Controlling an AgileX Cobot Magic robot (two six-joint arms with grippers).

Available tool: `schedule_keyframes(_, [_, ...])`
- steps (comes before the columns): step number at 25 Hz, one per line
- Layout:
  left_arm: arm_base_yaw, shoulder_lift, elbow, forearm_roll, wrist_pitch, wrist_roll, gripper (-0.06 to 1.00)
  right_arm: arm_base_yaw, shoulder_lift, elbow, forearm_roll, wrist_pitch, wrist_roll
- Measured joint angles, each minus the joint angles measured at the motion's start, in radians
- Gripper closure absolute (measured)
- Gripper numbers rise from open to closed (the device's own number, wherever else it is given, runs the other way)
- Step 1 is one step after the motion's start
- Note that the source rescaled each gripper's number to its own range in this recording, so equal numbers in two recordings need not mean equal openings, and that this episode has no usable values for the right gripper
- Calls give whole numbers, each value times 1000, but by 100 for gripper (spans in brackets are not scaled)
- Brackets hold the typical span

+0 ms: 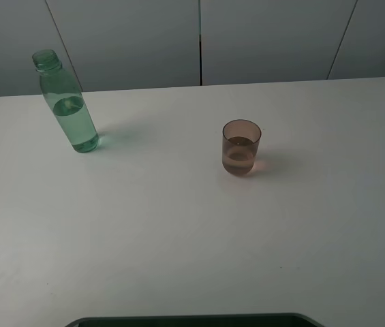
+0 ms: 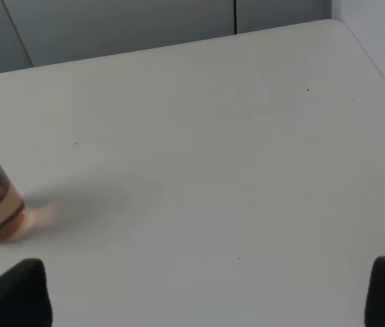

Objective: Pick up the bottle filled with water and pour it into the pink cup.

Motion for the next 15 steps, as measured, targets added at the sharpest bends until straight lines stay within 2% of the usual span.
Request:
schedule_keyframes(4, [-48,-128,0,38,-4,-18,-5,0,0,0,0,0,0])
schedule_keyframes(9, [-79,-304,2,131,-8,-95,-5,0,0,0,0,0,0])
schedule_keyframes(12, [-90,-325,4,154,-8,-117,-5,0,0,0,0,0,0])
schedule_keyframes(15, [-140,-329,5,179,-8,-154,-5,0,0,0,0,0,0])
